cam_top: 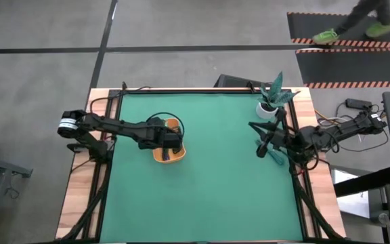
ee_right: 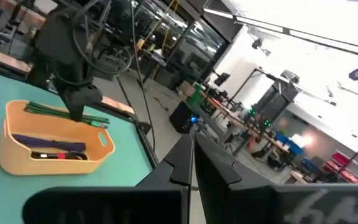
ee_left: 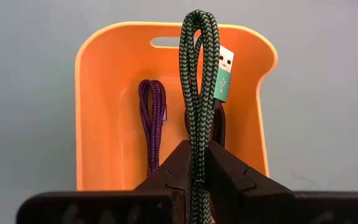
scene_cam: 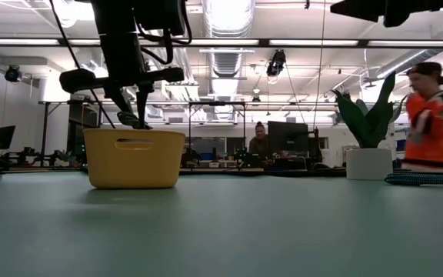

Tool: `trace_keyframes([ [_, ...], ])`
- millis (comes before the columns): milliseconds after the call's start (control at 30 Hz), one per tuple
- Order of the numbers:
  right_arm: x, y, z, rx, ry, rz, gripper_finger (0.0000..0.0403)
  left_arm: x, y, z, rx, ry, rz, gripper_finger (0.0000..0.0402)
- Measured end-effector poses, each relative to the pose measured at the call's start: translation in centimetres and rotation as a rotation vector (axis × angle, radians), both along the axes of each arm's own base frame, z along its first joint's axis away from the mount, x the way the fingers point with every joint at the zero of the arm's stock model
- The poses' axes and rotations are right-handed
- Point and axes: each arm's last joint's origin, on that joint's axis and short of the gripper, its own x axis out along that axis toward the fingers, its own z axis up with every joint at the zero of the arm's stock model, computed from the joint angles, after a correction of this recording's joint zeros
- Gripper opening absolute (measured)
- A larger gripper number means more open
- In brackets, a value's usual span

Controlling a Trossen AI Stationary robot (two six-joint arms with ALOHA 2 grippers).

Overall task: Pick and place USB-C Cables
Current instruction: Put the green USB cable into the orange bin

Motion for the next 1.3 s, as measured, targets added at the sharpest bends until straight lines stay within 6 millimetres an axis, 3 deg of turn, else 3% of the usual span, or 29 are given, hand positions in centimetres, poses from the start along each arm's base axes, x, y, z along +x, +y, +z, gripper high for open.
trace_keyframes([
  [233, -0.8, -0.1, -0.2, 0.014, 0.020, 0.049, 0.0009, 0.2, -0.1, -0.3, -0.002, 0.010, -0.002, 0.0020],
  [533, -4.3, -0.5, 0.9, 0.042, -0.083, 0.298, 0.0009, 0.7, -0.3, -1.0, 0.002, 0.011, -0.010, 0.0020],
  [700, -5.4, -0.8, 1.0, 0.073, -0.124, 0.329, 0.0009, 0.8, -0.3, -1.1, 0.000, 0.011, -0.010, 0.0020],
  [1300, -5.8, -0.9, 0.8, 0.082, -0.125, 0.329, 0.0009, 0.5, -0.3, -1.4, 0.000, 0.039, -0.009, 0.0020],
])
